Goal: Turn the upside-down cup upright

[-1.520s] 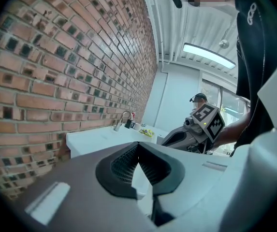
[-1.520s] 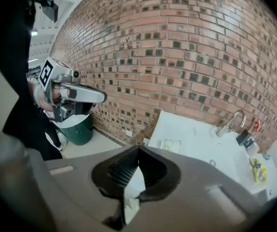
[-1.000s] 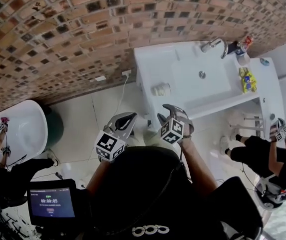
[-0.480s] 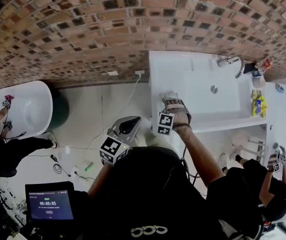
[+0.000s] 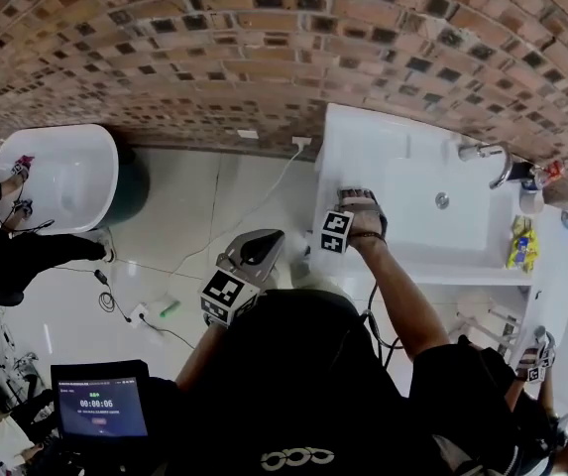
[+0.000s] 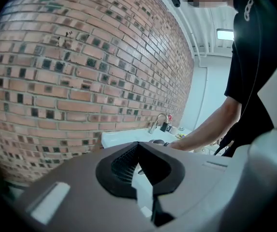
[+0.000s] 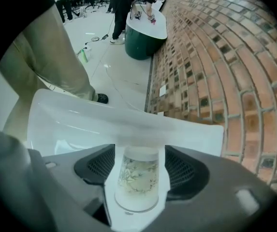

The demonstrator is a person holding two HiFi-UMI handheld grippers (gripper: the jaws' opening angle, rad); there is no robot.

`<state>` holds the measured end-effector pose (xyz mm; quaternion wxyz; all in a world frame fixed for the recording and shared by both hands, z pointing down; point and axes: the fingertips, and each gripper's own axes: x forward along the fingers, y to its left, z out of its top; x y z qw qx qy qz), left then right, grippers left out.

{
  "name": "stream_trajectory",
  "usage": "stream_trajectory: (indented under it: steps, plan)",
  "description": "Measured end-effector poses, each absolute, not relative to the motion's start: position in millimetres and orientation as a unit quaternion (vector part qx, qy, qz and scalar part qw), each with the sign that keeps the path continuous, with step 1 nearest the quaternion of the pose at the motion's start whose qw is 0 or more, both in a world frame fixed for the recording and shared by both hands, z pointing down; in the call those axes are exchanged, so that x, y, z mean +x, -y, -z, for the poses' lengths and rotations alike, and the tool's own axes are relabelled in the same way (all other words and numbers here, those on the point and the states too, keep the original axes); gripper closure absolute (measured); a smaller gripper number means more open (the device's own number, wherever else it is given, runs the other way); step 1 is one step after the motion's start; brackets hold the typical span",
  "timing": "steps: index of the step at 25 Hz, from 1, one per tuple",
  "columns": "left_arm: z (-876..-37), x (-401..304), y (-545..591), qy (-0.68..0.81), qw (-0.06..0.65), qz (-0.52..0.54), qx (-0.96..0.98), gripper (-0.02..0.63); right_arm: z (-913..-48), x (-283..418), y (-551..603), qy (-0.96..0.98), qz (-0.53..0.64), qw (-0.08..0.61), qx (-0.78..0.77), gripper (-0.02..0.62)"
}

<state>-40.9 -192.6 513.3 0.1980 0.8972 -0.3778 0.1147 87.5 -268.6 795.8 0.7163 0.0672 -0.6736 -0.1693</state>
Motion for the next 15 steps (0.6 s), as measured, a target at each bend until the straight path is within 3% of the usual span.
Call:
stream_trajectory:
  steps: [5, 7, 9, 15]
  plan:
    - [-513.6, -46.3, 198.1, 0.394, 0.202, -0.112, 0.890, 0.591, -808.2, 93.8, 270.5, 0.667, 0.161, 0.725, 0.058, 0.296]
    - [-513.9, -48.0, 200.9, 0.395, 0.203, -0.112, 0.889, 0.591, -805.0, 91.8, 272.9, 0.674, 0.161, 0.718, 0.064, 0.341]
    - [-515.1, -49.0, 203.3, 0.393, 0.205, -0.112, 0.889, 0.591, -800.1, 89.2, 274.1, 0.685, 0.156, 0.708, 0.074, 0.341]
    - [-517.1, -43.2, 210.8, 0.368, 0.203, -0.114, 0.900, 0.591, -770.9, 83.1, 273.6, 0.744, 0.082, 0.644, 0.159, 0.341]
